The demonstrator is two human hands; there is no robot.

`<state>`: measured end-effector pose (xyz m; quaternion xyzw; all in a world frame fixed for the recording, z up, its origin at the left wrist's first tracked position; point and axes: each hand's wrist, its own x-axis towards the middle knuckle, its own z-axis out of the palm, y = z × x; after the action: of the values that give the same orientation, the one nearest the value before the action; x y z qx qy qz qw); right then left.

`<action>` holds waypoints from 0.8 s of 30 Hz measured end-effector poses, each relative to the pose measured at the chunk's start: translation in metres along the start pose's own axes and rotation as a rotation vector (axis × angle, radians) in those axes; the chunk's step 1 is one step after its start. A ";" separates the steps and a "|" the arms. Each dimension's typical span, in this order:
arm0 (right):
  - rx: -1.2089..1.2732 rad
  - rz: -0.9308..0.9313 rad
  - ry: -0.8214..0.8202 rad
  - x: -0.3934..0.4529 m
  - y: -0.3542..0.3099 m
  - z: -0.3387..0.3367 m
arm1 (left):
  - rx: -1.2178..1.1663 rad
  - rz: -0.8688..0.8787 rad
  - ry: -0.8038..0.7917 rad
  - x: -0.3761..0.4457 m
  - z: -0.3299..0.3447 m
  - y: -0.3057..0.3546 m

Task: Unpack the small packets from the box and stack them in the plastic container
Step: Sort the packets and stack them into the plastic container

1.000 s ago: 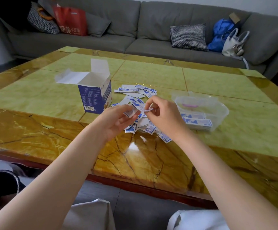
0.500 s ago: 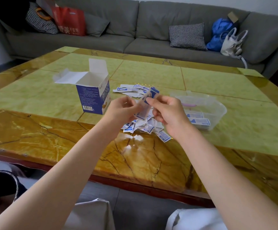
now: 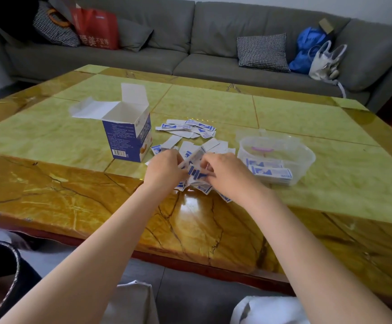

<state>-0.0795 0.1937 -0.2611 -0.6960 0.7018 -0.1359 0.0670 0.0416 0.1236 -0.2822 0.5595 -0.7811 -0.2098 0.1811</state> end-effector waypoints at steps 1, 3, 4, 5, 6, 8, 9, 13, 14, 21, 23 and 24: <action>0.022 0.013 -0.027 0.000 0.002 0.000 | -0.032 -0.002 -0.006 0.000 -0.002 0.000; 0.019 -0.008 -0.010 0.001 0.007 -0.002 | -0.062 0.022 0.001 -0.002 -0.010 0.000; 0.007 -0.038 0.027 0.001 0.007 -0.005 | -0.053 0.039 0.013 -0.003 -0.016 0.000; -0.015 -0.076 0.075 0.000 0.006 -0.008 | -0.029 0.059 0.024 -0.004 -0.021 0.000; -0.048 -0.117 0.117 -0.001 0.004 -0.011 | 0.000 0.080 0.027 -0.005 -0.027 0.000; -0.110 -0.187 0.148 -0.003 -0.001 -0.012 | 0.017 0.138 -0.015 -0.006 -0.035 0.001; -0.129 -0.201 0.138 -0.002 -0.003 -0.009 | -0.002 0.176 -0.052 -0.008 -0.037 0.003; -0.084 -0.151 0.140 -0.002 -0.003 -0.005 | -0.074 0.253 -0.052 -0.009 -0.040 0.005; -0.060 -0.125 0.177 -0.002 -0.001 -0.007 | -0.090 0.230 -0.008 -0.007 -0.041 0.002; -0.148 -0.036 0.084 -0.006 0.011 -0.003 | 0.135 0.055 -0.075 -0.002 -0.026 -0.018; -0.125 -0.040 -0.005 -0.008 0.009 -0.002 | 0.167 0.067 -0.077 -0.001 -0.022 -0.016; -0.116 -0.041 -0.030 -0.009 0.008 -0.002 | 0.168 0.070 -0.076 0.000 -0.021 -0.015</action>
<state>-0.0873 0.2027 -0.2618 -0.7148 0.6932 -0.0859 0.0343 0.0648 0.1163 -0.2722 0.5366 -0.8215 -0.1579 0.1110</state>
